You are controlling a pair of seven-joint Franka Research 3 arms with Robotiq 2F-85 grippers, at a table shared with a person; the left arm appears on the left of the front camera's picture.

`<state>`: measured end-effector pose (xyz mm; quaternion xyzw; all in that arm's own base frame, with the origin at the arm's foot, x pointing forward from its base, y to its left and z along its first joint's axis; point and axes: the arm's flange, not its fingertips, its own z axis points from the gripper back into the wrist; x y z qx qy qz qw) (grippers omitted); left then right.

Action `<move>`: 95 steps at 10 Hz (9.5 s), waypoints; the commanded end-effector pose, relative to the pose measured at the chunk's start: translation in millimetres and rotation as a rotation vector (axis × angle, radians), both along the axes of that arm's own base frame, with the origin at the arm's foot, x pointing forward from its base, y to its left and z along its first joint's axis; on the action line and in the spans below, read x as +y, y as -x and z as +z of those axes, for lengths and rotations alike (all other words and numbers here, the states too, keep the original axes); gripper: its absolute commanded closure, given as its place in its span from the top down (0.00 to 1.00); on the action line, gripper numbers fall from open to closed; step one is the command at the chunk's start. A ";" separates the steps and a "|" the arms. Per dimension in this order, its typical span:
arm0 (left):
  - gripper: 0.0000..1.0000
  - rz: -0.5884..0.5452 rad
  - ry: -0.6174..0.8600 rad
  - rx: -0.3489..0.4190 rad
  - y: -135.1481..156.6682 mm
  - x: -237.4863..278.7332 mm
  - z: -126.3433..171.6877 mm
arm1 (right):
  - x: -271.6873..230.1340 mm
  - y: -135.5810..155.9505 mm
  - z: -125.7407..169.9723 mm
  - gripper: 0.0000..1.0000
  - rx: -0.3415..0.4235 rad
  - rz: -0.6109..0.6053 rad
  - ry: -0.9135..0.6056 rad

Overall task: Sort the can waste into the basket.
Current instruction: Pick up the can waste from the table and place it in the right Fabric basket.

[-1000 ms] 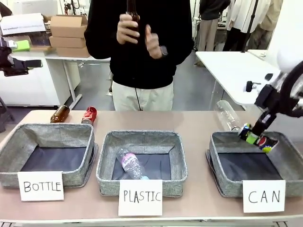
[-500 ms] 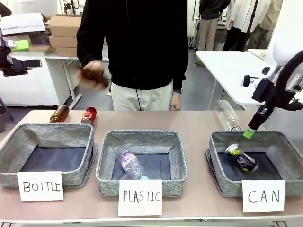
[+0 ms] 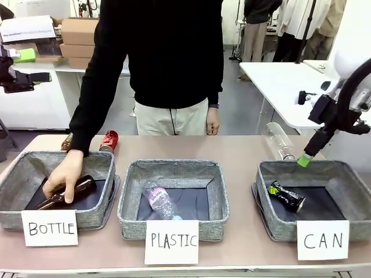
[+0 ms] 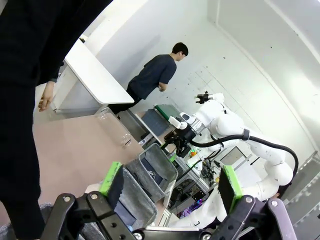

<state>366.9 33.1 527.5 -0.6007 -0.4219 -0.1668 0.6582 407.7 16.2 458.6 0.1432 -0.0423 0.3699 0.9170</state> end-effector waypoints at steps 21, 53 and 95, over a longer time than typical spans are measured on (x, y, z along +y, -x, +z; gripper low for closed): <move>1.00 0.021 -0.414 0.133 -25.5 -8.7 7.6 | -6.8 -36.8 80.2 0.99 0.046 -0.119 -0.800; 0.00 0.339 -1.272 1.015 -353.8 -133.7 -205.6 | -6.8 -36.8 80.2 0.99 0.046 -0.119 -0.800; 0.45 -0.913 -1.018 -0.199 -40.3 -679.1 -62.8 | -247.5 144.0 20.9 0.99 -0.238 -0.625 -0.640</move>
